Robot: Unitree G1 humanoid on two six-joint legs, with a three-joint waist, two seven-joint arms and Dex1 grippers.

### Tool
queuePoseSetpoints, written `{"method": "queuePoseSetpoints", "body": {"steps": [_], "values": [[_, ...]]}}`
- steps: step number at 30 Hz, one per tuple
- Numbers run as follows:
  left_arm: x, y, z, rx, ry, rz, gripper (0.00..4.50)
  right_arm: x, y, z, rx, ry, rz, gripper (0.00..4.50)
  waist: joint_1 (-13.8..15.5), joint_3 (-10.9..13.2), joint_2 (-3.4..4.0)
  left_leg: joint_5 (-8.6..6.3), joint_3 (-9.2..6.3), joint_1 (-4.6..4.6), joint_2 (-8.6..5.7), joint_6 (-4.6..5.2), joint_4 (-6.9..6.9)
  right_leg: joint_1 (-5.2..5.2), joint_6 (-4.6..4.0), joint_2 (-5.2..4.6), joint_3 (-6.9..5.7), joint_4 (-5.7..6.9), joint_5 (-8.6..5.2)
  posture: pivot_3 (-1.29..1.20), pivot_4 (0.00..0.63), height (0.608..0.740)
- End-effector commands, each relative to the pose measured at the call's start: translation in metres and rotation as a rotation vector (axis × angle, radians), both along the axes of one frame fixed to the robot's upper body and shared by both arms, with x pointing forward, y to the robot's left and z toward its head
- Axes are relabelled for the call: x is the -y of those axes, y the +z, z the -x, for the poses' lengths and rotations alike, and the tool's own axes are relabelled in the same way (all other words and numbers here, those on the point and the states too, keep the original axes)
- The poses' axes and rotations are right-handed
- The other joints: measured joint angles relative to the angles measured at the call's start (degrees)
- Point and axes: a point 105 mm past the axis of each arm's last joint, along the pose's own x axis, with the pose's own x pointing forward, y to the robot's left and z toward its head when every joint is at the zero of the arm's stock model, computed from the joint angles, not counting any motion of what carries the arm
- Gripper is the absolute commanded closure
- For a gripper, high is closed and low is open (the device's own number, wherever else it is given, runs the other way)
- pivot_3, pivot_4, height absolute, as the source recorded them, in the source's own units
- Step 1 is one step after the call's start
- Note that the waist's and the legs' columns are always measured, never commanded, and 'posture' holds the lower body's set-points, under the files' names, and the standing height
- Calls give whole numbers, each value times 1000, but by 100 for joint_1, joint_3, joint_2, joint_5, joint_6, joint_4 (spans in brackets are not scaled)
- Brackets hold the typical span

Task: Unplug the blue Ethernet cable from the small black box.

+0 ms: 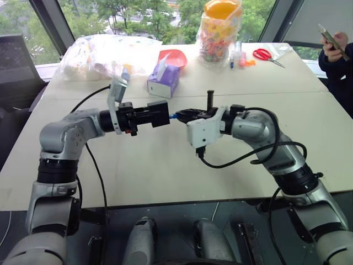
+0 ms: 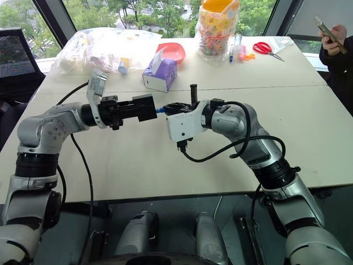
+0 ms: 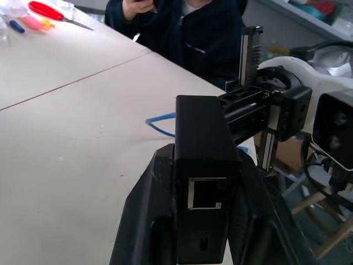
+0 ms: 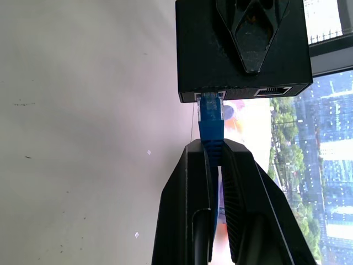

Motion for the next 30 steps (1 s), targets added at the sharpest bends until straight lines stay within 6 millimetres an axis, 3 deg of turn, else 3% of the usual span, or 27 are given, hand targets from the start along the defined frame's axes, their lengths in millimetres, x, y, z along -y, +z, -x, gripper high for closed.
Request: {"method": "queuePoseSetpoints", "body": {"steps": [1,2,6,9,12,16,20,30], "values": [[-7,10,3,48,13,-4,3969,4,12,2,26,4,-17,4500,0,0,0,0,0,0,0,0,0,0,0,0,0,0,0,0,150,735],[-8,10,3,48,13,-4,3969,4,11,2,5,1,-23,4500,2,0,0,0,0,0,0,0,0,0,0,0,0,0,0,0,150,735],[-9,10,8,67,-27,-16,3969,3,18,13,-344,30,-221,3006,2,0,0,0,-1,0,0,0,0,2,0,0,0,0,0,0,150,735],[-12,8,13,62,-63,-37,3969,6,19,25,-591,61,-239,1345,11,0,0,0,-3,0,1,0,2,4,0,0,-1,1,1,0,150,735],[-12,11,19,97,-105,-43,3969,2,36,40,-913,135,-336,20,5,0,0,0,-3,0,1,0,2,4,-4,-1,-1,1,0,0,150,735],[-12,16,23,125,-143,-56,3969,-1,53,42,-1196,169,-433,20,4,0,0,0,-6,3,3,0,0,3,-6,-1,-2,3,-1,0,150,735],[-7,26,26,153,-165,-42,3969,-7,47,26,-1481,68,-483,20,7,0,0,0,-6,3,2,0,-1,2,-7,-2,-2,3,-1,0,150,735],[-5,30,29,162,-163,-31,3969,-19,38,24,-1603,51,-496,20,-1,0,0,-1,-7,-17,0,2,-3,-13,14,0,-4,2,10,0,150,735]]}}
